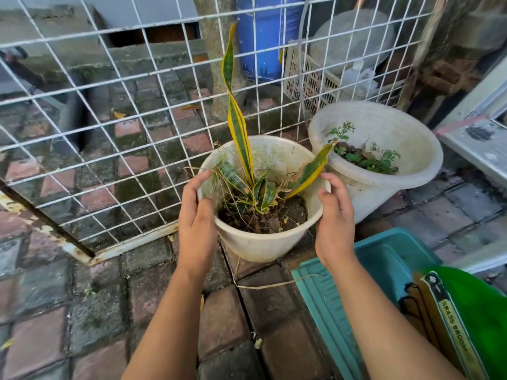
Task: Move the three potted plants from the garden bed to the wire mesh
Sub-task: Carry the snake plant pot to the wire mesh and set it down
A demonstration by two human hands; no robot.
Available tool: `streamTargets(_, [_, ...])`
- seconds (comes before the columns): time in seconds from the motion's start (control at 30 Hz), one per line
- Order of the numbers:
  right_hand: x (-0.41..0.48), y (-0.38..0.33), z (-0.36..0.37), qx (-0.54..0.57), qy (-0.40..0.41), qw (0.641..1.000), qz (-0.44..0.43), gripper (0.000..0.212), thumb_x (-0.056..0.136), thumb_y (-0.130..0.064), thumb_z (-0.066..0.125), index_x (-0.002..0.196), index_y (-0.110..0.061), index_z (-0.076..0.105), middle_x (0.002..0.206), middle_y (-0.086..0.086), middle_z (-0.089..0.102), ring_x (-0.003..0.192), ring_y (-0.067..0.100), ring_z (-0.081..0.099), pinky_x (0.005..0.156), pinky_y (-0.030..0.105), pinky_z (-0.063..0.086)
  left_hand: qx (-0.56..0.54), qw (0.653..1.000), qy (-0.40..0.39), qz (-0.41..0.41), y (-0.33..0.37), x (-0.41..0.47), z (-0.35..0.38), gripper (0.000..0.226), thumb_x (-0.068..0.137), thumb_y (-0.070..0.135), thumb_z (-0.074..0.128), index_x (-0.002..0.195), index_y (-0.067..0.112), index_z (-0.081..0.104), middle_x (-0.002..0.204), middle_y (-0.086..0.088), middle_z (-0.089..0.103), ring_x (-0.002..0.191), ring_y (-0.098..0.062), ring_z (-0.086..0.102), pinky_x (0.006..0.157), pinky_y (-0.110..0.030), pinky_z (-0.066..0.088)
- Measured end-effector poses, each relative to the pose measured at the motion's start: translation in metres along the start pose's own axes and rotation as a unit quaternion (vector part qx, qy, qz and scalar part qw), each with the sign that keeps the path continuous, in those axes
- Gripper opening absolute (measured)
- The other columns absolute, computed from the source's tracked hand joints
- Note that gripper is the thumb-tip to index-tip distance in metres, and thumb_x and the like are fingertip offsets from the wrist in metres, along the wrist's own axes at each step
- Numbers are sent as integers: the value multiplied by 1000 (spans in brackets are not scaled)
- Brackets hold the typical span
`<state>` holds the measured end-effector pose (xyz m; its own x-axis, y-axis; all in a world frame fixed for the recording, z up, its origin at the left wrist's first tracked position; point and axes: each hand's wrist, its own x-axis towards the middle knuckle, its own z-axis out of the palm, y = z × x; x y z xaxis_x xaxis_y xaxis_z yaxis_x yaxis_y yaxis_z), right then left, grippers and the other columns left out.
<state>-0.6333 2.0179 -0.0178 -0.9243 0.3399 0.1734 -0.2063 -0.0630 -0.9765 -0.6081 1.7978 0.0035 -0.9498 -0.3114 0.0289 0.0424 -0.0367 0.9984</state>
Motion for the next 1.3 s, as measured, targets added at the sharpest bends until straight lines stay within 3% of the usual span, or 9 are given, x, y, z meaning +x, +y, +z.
streamTargets(0.2, [-29,2,21,76,20,996,-46,54,88,-25,56,141,-27,53,132,-33,63,127,-9,56,101,8,43,22,1000,-6,6,0,5,-3,40,96,34,46,123,54,68,124,38,68,105,15,64,104,-35,53])
streamTargets(0.3, [-42,5,31,99,34,994,-45,66,84,-23,56,149,-24,42,146,-16,56,134,1,54,110,18,42,3,1000,-18,-10,3,9,-5,45,98,27,43,121,54,70,155,7,60,143,-16,58,123,-57,45])
streamTargets(0.47, [-41,12,31,83,66,993,-52,64,82,-22,53,145,-26,45,146,-12,53,133,1,54,110,19,42,3,1000,-18,18,-4,12,-7,45,100,26,42,119,56,70,155,0,61,147,-28,55,124,-61,42])
streamTargets(0.63, [-40,8,27,-1,58,997,-48,57,89,-25,48,145,-16,40,145,-1,49,128,-3,53,110,21,42,28,999,2,37,-10,12,-3,35,107,17,40,125,30,67,134,11,67,118,6,63,107,-18,48])
streamTargets(0.77, [-51,-34,11,-217,-16,974,57,63,99,-40,39,159,-25,29,129,-8,59,111,4,62,91,21,42,166,979,-113,-40,22,4,-16,36,117,24,30,147,23,50,164,-14,47,149,-19,45,114,-1,33])
streamTargets(0.9, [-29,-115,-11,-429,-207,854,209,64,108,-44,45,165,-37,16,143,17,61,128,36,60,95,42,45,352,879,-248,-203,109,14,-50,80,109,44,58,169,35,6,163,-27,45,130,-39,63,110,-41,55])
streamTargets(0.97, [-22,-173,-7,-454,-250,827,219,69,104,-35,58,164,-34,24,158,12,49,142,33,50,111,43,41,361,876,-225,-227,168,14,-63,104,96,41,76,169,36,1,169,-28,28,150,-48,42,122,-57,42])
streamTargets(1.07, [-27,-272,6,-471,-250,826,184,62,98,-25,66,156,-28,45,153,14,51,137,32,52,110,38,41,321,903,-196,-206,267,2,-82,85,97,40,70,168,40,21,171,-22,19,158,-46,26,123,-52,33])
streamTargets(1.3, [-30,-524,100,-439,-309,842,57,42,91,1,74,131,1,65,138,22,61,124,23,57,94,-8,24,222,959,-132,-114,547,-61,-158,68,91,52,57,152,23,55,148,-16,43,142,-12,51,124,-37,45])
